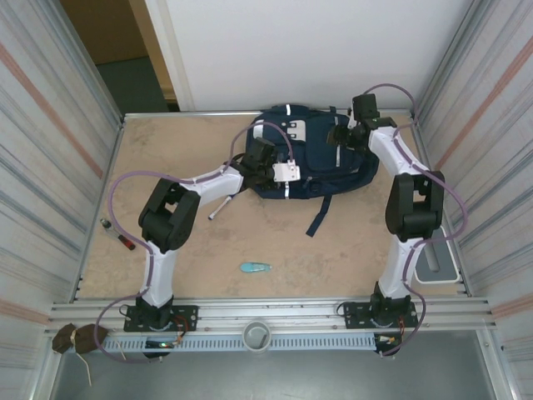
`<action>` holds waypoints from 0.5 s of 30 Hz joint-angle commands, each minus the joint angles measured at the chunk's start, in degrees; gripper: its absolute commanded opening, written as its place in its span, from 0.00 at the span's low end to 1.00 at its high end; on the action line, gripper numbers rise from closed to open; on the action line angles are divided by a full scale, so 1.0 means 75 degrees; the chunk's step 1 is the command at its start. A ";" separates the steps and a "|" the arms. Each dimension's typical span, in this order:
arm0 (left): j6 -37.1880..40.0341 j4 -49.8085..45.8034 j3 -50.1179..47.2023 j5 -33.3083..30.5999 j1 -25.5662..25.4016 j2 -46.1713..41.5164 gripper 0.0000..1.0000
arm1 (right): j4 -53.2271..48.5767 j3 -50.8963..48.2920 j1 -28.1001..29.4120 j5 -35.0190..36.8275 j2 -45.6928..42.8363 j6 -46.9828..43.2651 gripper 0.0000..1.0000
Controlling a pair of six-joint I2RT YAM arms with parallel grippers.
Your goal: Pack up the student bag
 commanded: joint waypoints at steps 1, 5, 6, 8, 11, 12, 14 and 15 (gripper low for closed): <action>-0.1125 -0.0411 0.0187 0.0968 0.0009 -0.0092 0.08 | 0.0073 -0.1193 0.0562 0.0223 -0.1540 -0.0267 0.67; -0.1530 -0.0467 0.0122 0.1671 0.0189 -0.0312 0.03 | 0.0946 -0.3010 0.1338 0.0563 -0.2866 -0.0101 0.67; -0.1566 -0.0471 0.0100 0.1816 0.0227 -0.0356 0.02 | 0.1225 -0.3452 0.1514 0.0615 -0.3131 -0.0041 0.67; -0.1585 -0.0525 0.0098 0.1997 0.0284 -0.0395 0.01 | 0.1732 -0.4180 0.1788 0.0698 -0.3537 0.0177 0.64; -0.1672 -0.0596 0.0166 0.2213 0.0366 -0.0386 0.00 | 0.2478 -0.5004 0.2297 0.0960 -0.3828 0.0393 0.61; -0.1687 -0.0631 0.0192 0.2260 0.0380 -0.0384 0.00 | 0.2630 -0.5143 0.2467 0.1175 -0.3850 0.0407 0.61; -0.1730 -0.0635 0.0214 0.2360 0.0403 -0.0377 0.00 | 0.3047 -0.5414 0.2783 0.1526 -0.3778 0.0439 0.61; -0.1754 -0.0635 0.0217 0.2441 0.0421 -0.0378 0.00 | 0.3235 -0.5482 0.2872 0.1580 -0.3681 0.0506 0.61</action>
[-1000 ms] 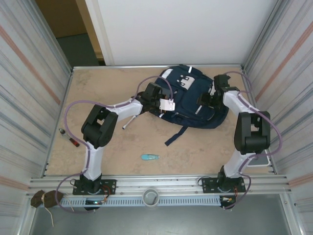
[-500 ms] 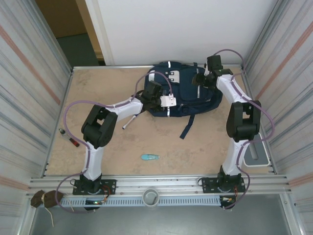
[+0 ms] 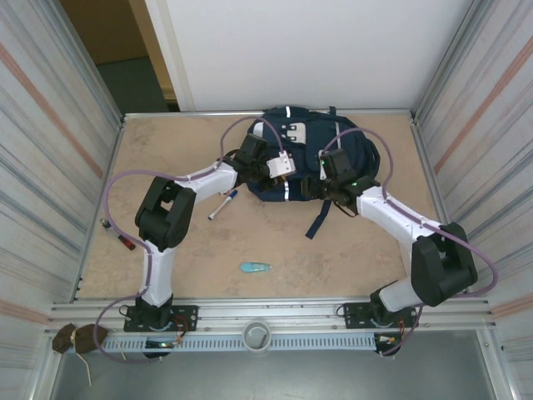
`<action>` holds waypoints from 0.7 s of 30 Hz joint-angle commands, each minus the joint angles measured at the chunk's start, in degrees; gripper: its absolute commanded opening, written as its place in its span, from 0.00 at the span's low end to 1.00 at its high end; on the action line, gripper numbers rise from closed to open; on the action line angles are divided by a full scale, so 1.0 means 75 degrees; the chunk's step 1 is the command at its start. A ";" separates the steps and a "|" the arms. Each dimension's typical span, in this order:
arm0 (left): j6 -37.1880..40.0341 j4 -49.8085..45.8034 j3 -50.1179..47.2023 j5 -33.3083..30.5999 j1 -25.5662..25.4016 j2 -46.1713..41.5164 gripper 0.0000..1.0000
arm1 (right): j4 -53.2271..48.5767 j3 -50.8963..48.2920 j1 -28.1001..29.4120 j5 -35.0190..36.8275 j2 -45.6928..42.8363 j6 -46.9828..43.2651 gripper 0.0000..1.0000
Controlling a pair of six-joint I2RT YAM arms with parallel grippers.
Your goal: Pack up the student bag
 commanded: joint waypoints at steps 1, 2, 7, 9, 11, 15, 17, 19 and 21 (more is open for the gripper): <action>-0.0444 -0.0324 0.0216 0.0984 0.0034 -0.0328 0.00 | 0.1114 -0.0198 0.0310 0.0672 0.0158 0.0350 0.60; -0.0490 -0.0323 0.0229 0.1058 0.0048 -0.0318 0.00 | 0.1271 -0.0217 0.0395 0.0816 0.0300 0.0413 0.60; -0.0558 -0.0354 0.0293 0.1291 0.0075 -0.0282 0.00 | 0.1781 -0.0038 0.0685 0.1618 0.0914 0.0365 0.56; -0.0546 -0.0400 0.0321 0.1303 0.0075 -0.0273 0.00 | 0.1752 0.0122 0.0702 0.1920 0.1124 0.0334 0.53; -0.0563 -0.0425 0.0345 0.1371 0.0098 -0.0270 0.00 | 0.1760 0.0212 0.0703 0.2143 0.1294 0.0331 0.48; -0.0640 -0.0408 0.0360 0.1547 0.0133 -0.0300 0.00 | 0.1873 0.0348 0.0757 0.2476 0.1649 0.0306 0.45; -0.0611 -0.0414 0.0347 0.1596 0.0134 -0.0305 0.00 | 0.1877 0.0457 0.0816 0.2708 0.1806 0.0213 0.43; -0.0561 -0.0446 0.0346 0.1574 0.0133 -0.0293 0.00 | 0.1766 0.0604 0.0826 0.2888 0.1921 0.0156 0.41; -0.0495 -0.0530 0.0357 0.1531 0.0142 -0.0270 0.00 | 0.1705 0.0660 0.0832 0.3021 0.1938 0.0098 0.37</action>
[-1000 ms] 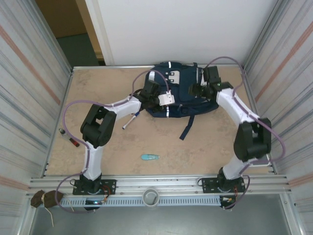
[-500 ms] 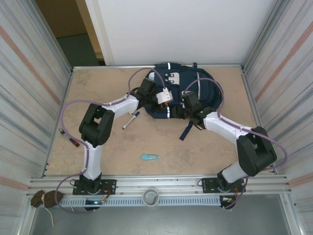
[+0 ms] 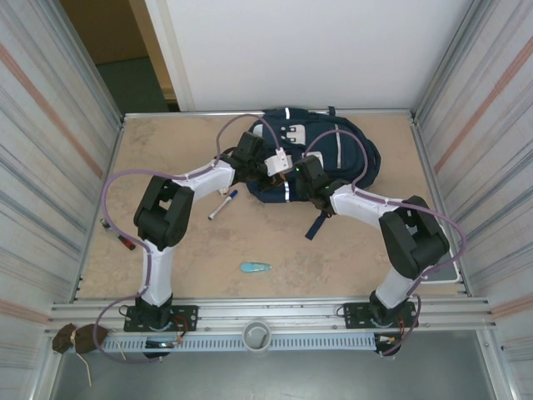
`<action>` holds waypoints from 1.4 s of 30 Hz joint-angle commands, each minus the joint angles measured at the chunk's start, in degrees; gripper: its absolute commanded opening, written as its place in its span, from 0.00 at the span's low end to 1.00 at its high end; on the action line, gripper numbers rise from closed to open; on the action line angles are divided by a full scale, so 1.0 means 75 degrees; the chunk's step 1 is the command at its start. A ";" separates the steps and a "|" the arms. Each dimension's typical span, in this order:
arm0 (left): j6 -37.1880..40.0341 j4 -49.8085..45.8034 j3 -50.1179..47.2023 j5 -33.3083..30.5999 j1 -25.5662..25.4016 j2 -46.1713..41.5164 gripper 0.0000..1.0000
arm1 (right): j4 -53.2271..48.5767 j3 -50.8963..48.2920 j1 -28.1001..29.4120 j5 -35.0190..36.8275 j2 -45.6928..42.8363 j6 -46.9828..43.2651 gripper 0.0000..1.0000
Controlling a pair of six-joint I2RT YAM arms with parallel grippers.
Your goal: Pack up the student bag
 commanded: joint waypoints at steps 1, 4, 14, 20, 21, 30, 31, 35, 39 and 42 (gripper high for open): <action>-0.0081 -0.0297 0.0247 0.0800 -0.0018 -0.0259 0.00 | 0.0037 0.0316 0.0042 0.0601 0.0077 -0.0161 0.34; 0.0001 -0.0350 0.0247 0.0722 -0.0022 -0.0240 0.00 | -0.0069 0.0330 0.0028 0.0615 -0.0069 -0.0294 0.23; 0.0368 -0.0310 0.0078 0.0520 0.0032 -0.0277 0.00 | -0.0693 0.0243 -0.0342 -0.0121 -0.0485 -0.0462 0.00; 0.0616 0.0088 -0.0305 0.0488 0.0166 -0.0453 0.00 | -0.1156 -0.0135 -0.1009 -0.1047 -0.1113 -0.0348 0.00; 0.0666 0.0185 -0.0378 0.0501 0.0184 -0.0489 0.00 | -0.1223 -0.0220 -0.1193 -0.1237 -0.1230 -0.0285 0.00; 0.0985 0.0442 -0.0574 0.0156 0.0431 -0.0575 0.00 | -0.1664 -0.0720 -0.2508 -0.2476 -0.1846 0.0069 0.00; 0.1018 0.0480 -0.0593 0.0003 0.0444 -0.0584 0.01 | -0.1569 -0.0764 -0.2482 -0.2732 -0.1880 0.0048 0.00; 0.1092 0.0496 -0.0749 -0.0214 0.0382 -0.0798 0.18 | -0.1304 -0.0790 -0.2325 -0.3594 -0.1943 0.0133 0.00; 0.1279 0.0743 -0.1143 -0.0405 -0.0071 -0.1299 0.48 | -0.1249 -0.0756 -0.2003 -0.3891 -0.2081 0.0220 0.00; 0.1554 0.0856 -0.1146 -0.0784 -0.0530 -0.1389 0.57 | -0.1182 -0.0757 -0.1847 -0.4093 -0.2187 0.0384 0.00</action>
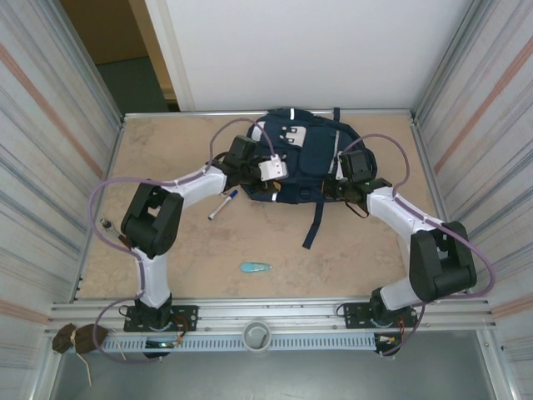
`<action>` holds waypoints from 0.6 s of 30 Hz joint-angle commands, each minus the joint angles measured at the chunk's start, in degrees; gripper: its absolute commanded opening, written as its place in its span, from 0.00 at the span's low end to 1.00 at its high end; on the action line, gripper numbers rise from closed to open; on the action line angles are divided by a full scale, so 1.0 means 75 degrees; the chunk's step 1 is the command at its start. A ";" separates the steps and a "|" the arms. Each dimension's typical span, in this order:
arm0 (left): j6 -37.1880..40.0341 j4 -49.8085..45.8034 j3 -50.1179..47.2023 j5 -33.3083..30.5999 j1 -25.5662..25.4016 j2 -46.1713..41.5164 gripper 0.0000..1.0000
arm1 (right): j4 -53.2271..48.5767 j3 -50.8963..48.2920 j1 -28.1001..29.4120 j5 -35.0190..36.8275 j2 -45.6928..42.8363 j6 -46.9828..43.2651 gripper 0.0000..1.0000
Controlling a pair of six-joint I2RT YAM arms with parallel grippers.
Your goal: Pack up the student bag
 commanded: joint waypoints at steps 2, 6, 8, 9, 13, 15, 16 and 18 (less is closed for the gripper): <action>0.0512 0.0361 0.0125 -0.0534 -0.0733 -0.0270 0.59 | 0.0214 0.0021 0.0258 -0.0636 -0.0449 0.0364 0.00; 0.0678 0.0376 0.0721 -0.0897 -0.0979 0.0352 0.57 | 0.0298 0.0010 0.0421 -0.0802 -0.0575 0.0531 0.00; 0.0686 0.0284 0.0994 -0.0874 -0.0979 0.0604 0.52 | 0.0337 -0.0029 0.0462 -0.0861 -0.0640 0.0603 0.00; 0.0686 0.0334 0.1045 -0.0888 -0.0979 0.0689 0.47 | 0.0329 -0.0066 0.0477 -0.0843 -0.0652 0.0628 0.00; 0.0709 0.0725 0.0909 -0.0678 -0.0861 0.0667 0.23 | -0.0129 -0.0075 0.0391 -0.0094 -0.0677 0.0596 0.00; 0.0759 0.0939 0.0762 -0.0251 -0.0681 0.0534 0.10 | -0.0495 -0.0075 0.0178 0.0466 -0.0661 0.0588 0.00; 0.0768 0.1054 0.0681 -0.0085 -0.0590 0.0463 0.07 | -0.0641 -0.0096 0.0078 0.0664 -0.0662 0.0593 0.00; 0.0789 0.1286 0.0493 0.0301 -0.0346 0.0279 0.04 | -0.0823 -0.0186 -0.0203 0.1089 -0.0710 0.0559 0.00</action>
